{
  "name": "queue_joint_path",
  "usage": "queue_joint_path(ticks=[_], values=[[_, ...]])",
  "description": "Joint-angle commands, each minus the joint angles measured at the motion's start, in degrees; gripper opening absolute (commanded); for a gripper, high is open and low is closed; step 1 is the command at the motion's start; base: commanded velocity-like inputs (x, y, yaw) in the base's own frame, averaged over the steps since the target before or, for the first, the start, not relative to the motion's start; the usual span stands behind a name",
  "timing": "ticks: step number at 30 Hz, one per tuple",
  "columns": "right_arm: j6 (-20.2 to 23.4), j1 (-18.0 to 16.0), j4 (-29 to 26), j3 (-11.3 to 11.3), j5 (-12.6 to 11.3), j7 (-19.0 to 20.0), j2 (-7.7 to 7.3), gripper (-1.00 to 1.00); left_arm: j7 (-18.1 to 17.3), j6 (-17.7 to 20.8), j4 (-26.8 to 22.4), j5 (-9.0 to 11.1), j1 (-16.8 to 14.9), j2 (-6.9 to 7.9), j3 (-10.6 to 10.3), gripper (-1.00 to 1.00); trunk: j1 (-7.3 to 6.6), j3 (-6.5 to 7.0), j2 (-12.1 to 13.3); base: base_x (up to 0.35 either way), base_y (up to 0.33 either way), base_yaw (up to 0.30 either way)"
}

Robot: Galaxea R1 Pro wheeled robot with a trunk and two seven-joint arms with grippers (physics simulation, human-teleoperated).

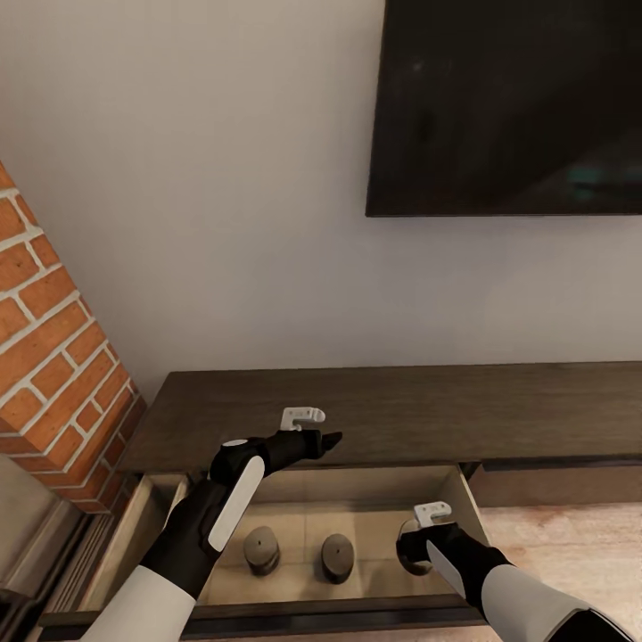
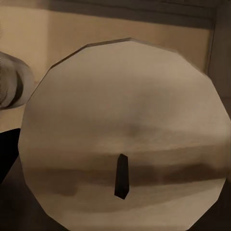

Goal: Place each of the two pumpkins and all three candles from the living room inside a cabinet in the living room (use any cabinet), then make sure every cabinet is closed, and position the cauldron so it is next to a table in the living room.

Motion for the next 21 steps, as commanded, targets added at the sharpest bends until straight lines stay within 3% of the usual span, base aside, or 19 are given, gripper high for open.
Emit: queue_joint_path(ticks=[1,16,21], values=[[-0.01,0.00,-0.04,0.02,-0.09,-0.06,-0.01,-1.00,0.00,0.00,0.00,0.00,0.00,0.00,0.00,1.00,0.00,0.00,0.00,0.000,0.000,0.000],[-0.10,0.00,-0.18,0.19,0.03,-0.04,0.16,-1.00,0.00,0.00,0.00,0.16,0.00,0.00,0.00,1.00,0.00,-1.05,0.00,0.000,0.000,0.000],[-0.18,0.00,-0.27,0.23,0.25,0.03,0.23,-1.00,0.00,-0.05,-0.02,0.89,0.00,0.00,0.00,1.00,0.00,-1.50,0.00,0.166,0.000,0.000]])
